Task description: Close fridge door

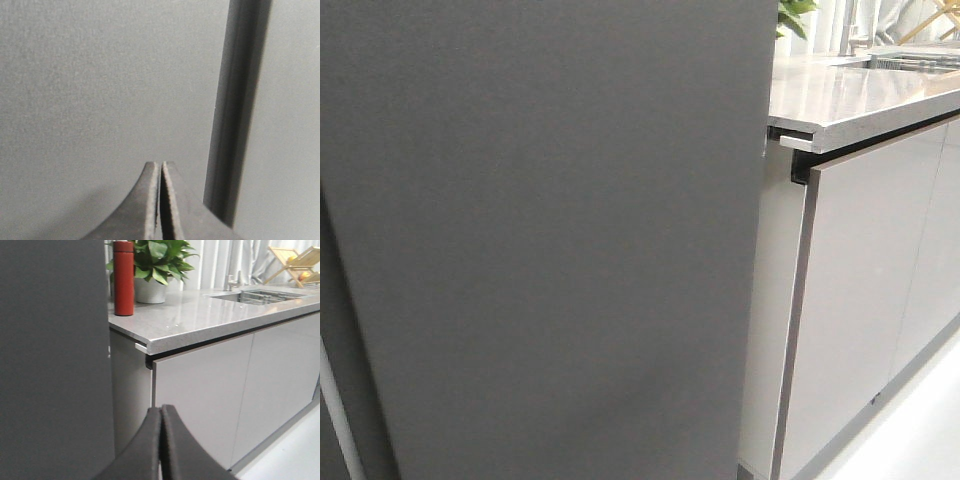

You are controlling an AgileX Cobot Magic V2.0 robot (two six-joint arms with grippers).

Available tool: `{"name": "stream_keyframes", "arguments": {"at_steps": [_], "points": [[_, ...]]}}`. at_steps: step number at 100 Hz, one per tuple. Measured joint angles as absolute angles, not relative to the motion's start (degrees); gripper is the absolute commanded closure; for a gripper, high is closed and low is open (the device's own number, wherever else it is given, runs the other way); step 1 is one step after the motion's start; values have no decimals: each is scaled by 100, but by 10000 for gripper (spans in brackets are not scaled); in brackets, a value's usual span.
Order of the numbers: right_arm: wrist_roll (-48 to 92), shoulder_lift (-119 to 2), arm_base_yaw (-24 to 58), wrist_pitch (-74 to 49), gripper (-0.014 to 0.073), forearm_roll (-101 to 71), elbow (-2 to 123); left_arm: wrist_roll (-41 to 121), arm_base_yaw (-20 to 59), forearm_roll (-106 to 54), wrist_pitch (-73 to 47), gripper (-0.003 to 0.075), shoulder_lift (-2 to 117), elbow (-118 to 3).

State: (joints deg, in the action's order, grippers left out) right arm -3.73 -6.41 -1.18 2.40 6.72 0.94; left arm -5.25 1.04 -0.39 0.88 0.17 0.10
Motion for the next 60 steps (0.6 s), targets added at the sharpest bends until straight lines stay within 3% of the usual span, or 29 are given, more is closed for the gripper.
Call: {"name": "stream_keyframes", "arguments": {"at_steps": [60], "points": [[-373,38,-189,57,670,672,-61,-525,104,-39,88,741,17,10]]}}
